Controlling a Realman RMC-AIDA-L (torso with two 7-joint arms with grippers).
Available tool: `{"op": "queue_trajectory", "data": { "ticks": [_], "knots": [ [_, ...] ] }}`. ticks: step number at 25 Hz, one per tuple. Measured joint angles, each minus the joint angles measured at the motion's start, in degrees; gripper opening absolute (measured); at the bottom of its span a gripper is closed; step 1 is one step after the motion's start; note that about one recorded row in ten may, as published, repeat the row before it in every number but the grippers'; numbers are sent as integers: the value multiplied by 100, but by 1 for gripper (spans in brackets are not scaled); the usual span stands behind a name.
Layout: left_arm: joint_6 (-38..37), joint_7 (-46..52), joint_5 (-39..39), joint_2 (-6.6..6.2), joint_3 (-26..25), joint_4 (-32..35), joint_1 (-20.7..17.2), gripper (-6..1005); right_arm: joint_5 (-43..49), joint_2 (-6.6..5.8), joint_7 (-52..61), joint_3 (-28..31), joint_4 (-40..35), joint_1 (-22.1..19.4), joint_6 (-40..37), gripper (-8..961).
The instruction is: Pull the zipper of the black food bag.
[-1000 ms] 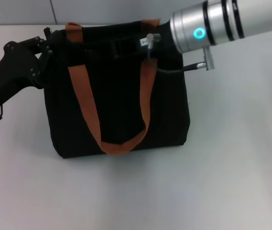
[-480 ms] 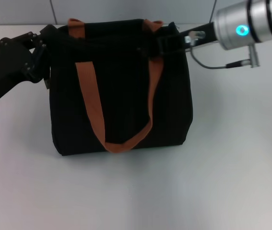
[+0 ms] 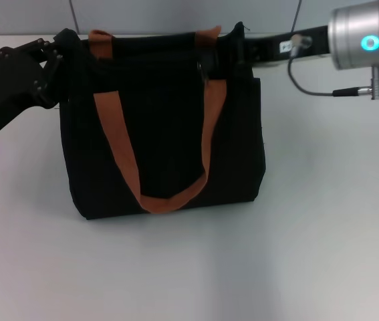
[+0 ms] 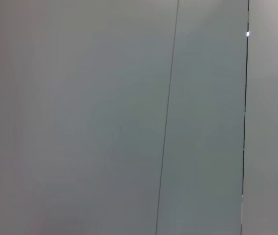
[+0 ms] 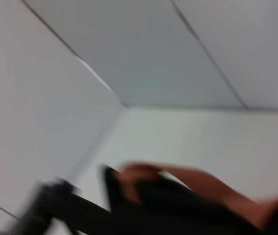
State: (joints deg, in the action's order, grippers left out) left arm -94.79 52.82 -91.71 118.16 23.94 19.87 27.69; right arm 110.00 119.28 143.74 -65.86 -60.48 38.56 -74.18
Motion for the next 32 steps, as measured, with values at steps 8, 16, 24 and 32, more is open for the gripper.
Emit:
{"op": "queue_trajectory", "data": {
  "ticks": [8, 16, 24, 32],
  "knots": [
    [132, 10, 5, -4, 5, 0, 14, 157, -2460, -25, -2478, 754, 507, -592, -1043, 141],
    [170, -15, 5, -3, 18, 0, -31, 163, -2593, -269, -5402, 1653, 2214, -658, -3026, 316],
    [212, 72, -54, -61, 109, 8, -14, 168, -1540, -176, -7894, 1601, 2590, -1288, -3331, 752],
    [247, 214, -62, -140, 162, 9, -40, 174, -388, -44, -8997, 1600, 3356, -1297, -2741, 752]
  ]
}}
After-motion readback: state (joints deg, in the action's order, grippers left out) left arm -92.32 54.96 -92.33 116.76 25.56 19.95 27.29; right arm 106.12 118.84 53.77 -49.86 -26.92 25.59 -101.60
